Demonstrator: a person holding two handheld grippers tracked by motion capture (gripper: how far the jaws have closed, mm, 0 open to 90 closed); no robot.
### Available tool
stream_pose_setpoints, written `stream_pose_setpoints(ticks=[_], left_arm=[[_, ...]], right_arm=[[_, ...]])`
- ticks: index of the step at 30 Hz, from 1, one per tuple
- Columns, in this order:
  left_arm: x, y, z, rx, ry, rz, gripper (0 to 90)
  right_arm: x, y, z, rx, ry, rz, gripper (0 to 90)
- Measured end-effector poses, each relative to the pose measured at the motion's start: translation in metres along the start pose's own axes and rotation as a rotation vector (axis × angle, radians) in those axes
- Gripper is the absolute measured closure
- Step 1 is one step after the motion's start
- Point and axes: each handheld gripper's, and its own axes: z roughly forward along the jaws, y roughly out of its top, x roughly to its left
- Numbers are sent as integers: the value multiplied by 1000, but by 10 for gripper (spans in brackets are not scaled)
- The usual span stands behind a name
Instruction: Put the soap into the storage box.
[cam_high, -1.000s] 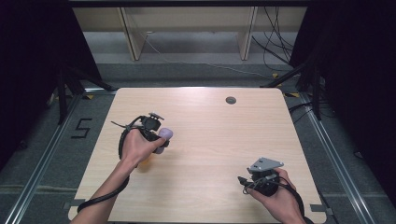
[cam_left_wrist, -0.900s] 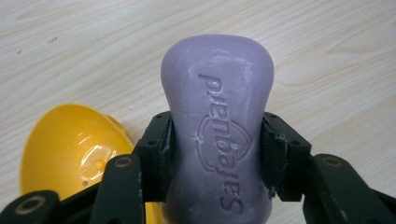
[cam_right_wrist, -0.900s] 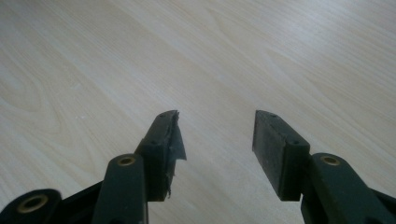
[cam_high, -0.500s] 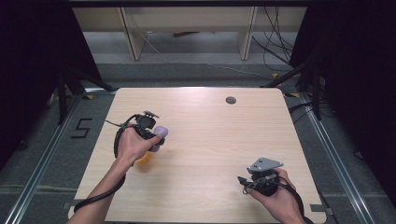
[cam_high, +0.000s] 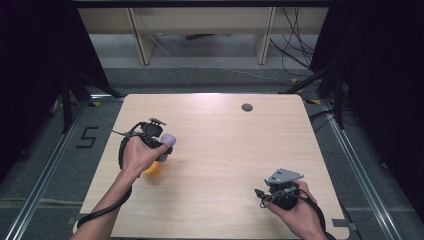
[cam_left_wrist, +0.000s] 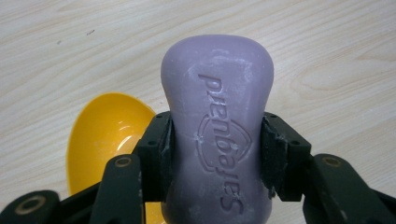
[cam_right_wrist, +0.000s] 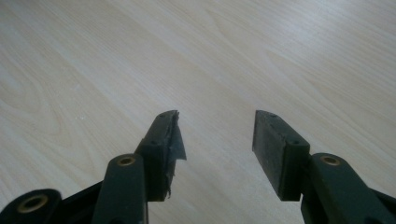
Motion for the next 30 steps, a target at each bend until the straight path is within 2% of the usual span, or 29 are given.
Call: stream_pose_setpoints(ticks=[2,4,6,19,20,30], left_arm=[[3,0,-1,0,4,8,489],[4,-1,-1,-6,0,-13,489],[7,-1,-1,-14,8,-10,489],[15,-4,-2,-1,35,-42,489],[17,-4,-1,-1,39,-30,489],[24,-6,0,4,64,-60,489]], right_arm=[[0,0,0,0,1,1,511],[0,0,0,1,0,1,511],[0,0,0,6,1,-1,510],[0,0,0,0,-1,0,510],[0,0,0,0,-1,0,510],[0,0,0,0,-1,-1,511]])
